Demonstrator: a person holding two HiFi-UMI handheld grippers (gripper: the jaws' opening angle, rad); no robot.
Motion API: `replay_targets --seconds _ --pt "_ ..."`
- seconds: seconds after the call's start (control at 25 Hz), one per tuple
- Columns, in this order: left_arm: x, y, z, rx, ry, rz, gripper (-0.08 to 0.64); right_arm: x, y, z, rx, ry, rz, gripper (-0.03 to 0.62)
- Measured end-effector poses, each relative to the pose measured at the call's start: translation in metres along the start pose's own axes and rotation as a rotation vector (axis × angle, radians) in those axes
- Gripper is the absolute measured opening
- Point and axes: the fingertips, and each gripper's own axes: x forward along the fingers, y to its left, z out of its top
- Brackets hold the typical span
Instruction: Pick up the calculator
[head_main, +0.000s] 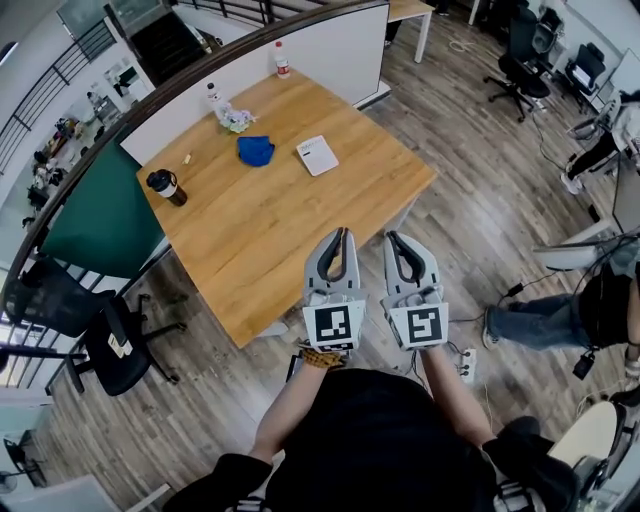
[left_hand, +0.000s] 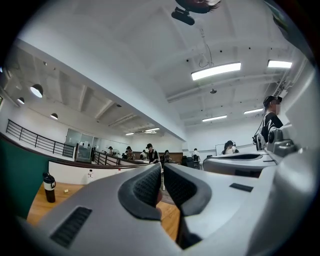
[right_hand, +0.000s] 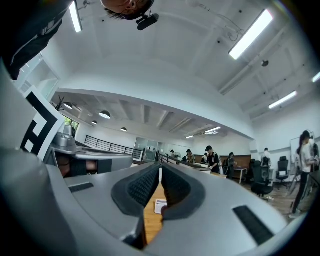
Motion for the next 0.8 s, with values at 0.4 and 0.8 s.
replay_targets --seconds 0.4,0.8 --pt "0.053 0.009 -0.027 0.003 0.031 -0.065 0.035 0.039 -0.025 -0.027 -0.029 0.053 -0.02 0.054" --pt "0.143 -0.021 -0.058 0.037 0.063 -0.078 0.035 0.094 -0.101 -0.059 0.006 0.069 0.02 0.067"
